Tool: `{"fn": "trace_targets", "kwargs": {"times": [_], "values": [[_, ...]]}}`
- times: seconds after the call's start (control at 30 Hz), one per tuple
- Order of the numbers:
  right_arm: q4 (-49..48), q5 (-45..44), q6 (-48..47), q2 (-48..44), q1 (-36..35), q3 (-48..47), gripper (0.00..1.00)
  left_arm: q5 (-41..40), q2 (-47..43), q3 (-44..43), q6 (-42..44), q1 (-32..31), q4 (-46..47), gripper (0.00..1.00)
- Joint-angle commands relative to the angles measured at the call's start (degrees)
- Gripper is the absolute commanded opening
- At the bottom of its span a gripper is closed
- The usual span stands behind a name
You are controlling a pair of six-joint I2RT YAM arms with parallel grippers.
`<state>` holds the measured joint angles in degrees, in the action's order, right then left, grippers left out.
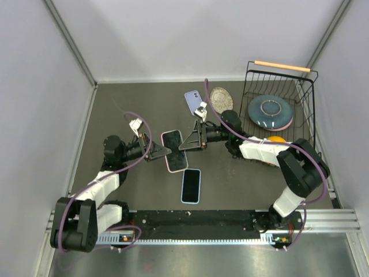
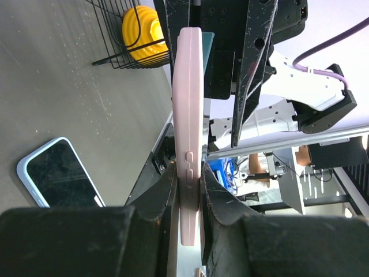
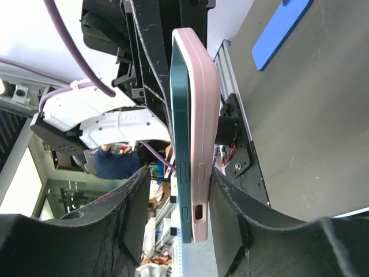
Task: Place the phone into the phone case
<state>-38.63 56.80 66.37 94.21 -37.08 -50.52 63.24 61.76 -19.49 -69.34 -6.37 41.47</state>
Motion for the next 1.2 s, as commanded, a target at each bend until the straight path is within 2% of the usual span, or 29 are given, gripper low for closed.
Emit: {"fn": "trace_targets", "kwargs": {"times": [0.0,0.03,0.1,0.2,0.23,0.27,0.33,0.43,0.5,0.53,0.57,0.6,0.63,0.67,0.7,0.73,0.77,0.8,0.97,1.17], "values": [[-11.72,3.14,2.71,-5.18,-0.71,-0.46,0.43,2.06,2.57,-0.82,0.09,-0.13,4.14,0.11],[-12.51,3.23,3.32,-5.27,-0.71,-0.45,0.43,2.15,2.75,-0.82,-0.18,-0.13,4.40,0.11],[-13.57,3.32,3.85,-5.53,-0.71,-0.37,0.34,2.32,3.28,-0.82,-0.44,-0.13,5.02,0.11],[-14.89,2.62,4.30,-5.79,-0.71,-0.02,0.13,3.11,3.72,-0.90,-0.44,-0.13,4.67,0.16],[-15.07,2.53,4.12,-5.71,-0.80,-0.01,0.03,3.11,3.81,-0.91,-0.27,-0.05,4.58,0.22],[-15.33,2.53,4.03,-5.80,-0.71,-0.10,0.00,3.20,3.81,-0.82,-0.36,-0.13,4.58,0.26],[-15.86,2.36,4.73,-5.62,-0.71,-0.02,0.00,3.11,3.63,-0.56,-0.53,-0.13,4.58,0.41],[-15.60,1.83,4.56,-5.71,-0.80,0.07,0.00,3.03,3.55,-0.38,-0.62,-0.31,4.58,0.50],[-13.58,1.48,3.86,-5.53,-0.80,-0.01,0.00,2.85,3.55,-0.47,-0.62,-0.57,4.15,0.50],[-12.53,1.39,3.25,-5.53,-0.80,-0.28,0.00,2.59,3.63,-0.64,-0.53,-0.75,4.14,0.46],[-11.13,1.39,2.81,-5.62,-0.80,-0.28,0.00,2.50,3.72,-0.73,-0.53,-0.83,4.05,0.35],[-9.90,1.30,1.93,-5.71,-0.89,-0.28,0.02,2.33,3.72,-0.64,-0.36,-0.84,3.97,0.28],[-8.32,1.21,1.23,-6.23,-0.80,-0.45,0.16,2.06,3.63,-0.82,-0.10,-0.84,3.36,0.21],[-6.56,1.13,0.44,-6.50,-0.89,-0.72,0.23,1.62,3.29,-1.08,0.52,-0.84,2.13,0.12],[-3.32,1.04,-0.79,-6.76,-0.98,-0.63,0.30,1.01,2.93,-1.25,2.26,-0.84,0.82,0.08],[-2.60,1.12,-1.32,-7.46,-0.98,-0.11,0.42,-0.74,2.50,-1.43,3.06,-0.84,-2.16,0.06],[-2.07,1.30,-1.76,-7.90,-1.06,0.42,0.46,-1.71,1.45,-1.61,3.77,-0.84,-3.14,0.01],[-2.06,1.30,-1.94,-8.25,-1.06,1.99,0.52,-2.33,1.00,-1.70,4.47,-0.84,-3.94,0.00],[-4.87,0.86,-1.33,-9.66,-1.94,7.45,0.59,-4.09,-0.50,-1.00,0.37,-0.84,0.70,0.00],[-5.40,-0.46,-1.24,-9.40,-3.44,10.00,0.58,-5.23,-1.55,-0.12,-1.67,-0.84,3.79,0.00]]}}
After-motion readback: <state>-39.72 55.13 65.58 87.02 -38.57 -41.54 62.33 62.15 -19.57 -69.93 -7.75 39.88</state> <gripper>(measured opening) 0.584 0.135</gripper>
